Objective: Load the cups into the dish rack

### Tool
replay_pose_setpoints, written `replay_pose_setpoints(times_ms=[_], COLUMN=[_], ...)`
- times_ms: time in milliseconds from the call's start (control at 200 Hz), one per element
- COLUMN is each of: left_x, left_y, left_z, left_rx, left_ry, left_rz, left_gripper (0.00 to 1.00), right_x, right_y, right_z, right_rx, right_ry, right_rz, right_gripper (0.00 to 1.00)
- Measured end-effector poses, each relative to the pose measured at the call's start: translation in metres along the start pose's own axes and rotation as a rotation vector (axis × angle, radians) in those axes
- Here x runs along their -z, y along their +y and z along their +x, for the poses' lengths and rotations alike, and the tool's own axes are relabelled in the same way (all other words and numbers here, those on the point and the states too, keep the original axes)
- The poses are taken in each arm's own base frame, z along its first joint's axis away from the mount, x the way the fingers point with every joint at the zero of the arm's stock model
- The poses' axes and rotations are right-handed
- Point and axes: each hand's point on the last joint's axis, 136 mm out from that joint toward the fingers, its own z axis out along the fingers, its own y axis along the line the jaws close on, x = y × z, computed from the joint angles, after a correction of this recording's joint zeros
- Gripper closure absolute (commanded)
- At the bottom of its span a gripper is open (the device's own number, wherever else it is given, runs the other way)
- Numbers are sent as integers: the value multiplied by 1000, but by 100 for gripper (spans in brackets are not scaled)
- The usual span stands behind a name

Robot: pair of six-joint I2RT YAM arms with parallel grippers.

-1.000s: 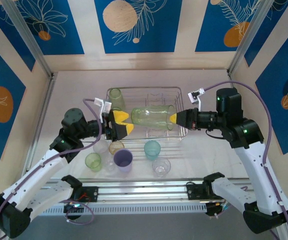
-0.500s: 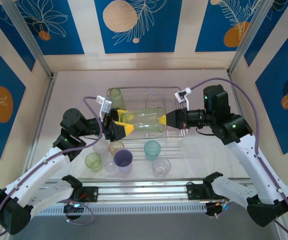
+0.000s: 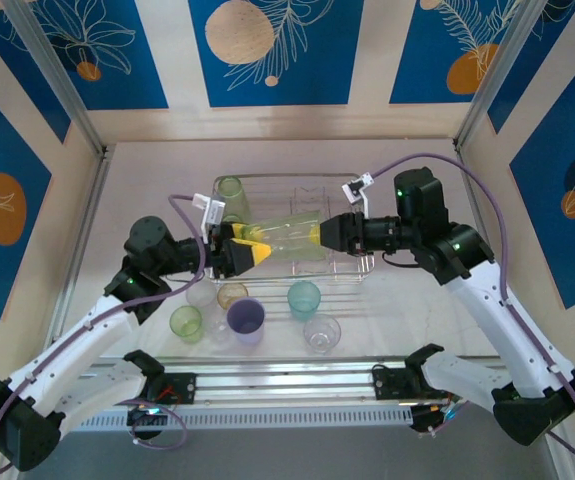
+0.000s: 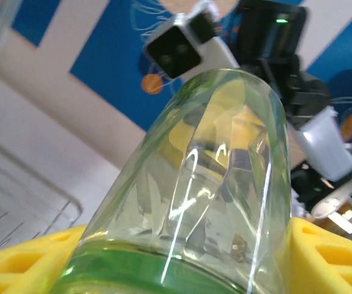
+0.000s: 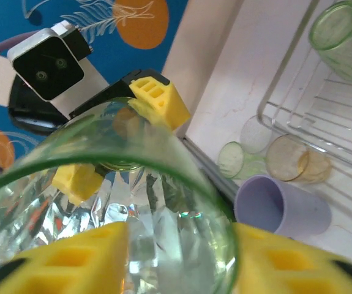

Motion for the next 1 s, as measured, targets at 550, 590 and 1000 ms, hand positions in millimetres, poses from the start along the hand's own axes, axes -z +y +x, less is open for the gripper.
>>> replay_pose_setpoints(times_ms=[550, 590, 1000], left_x=[74, 76, 86], left_y=[118, 121, 168], left_z=[41, 44, 68], left_rx=[273, 275, 183], left_ry=[486, 526, 799], left_rz=[-1031, -1063, -1312], left_gripper=[100, 100, 100], right_x=[81, 80, 77], right_y=[-100, -103, -119], right_z=[3, 4, 13], right_rx=[-154, -160, -191], right_ry=[-363, -357, -327], right_rz=[546, 553, 599], right_gripper=[51, 51, 51])
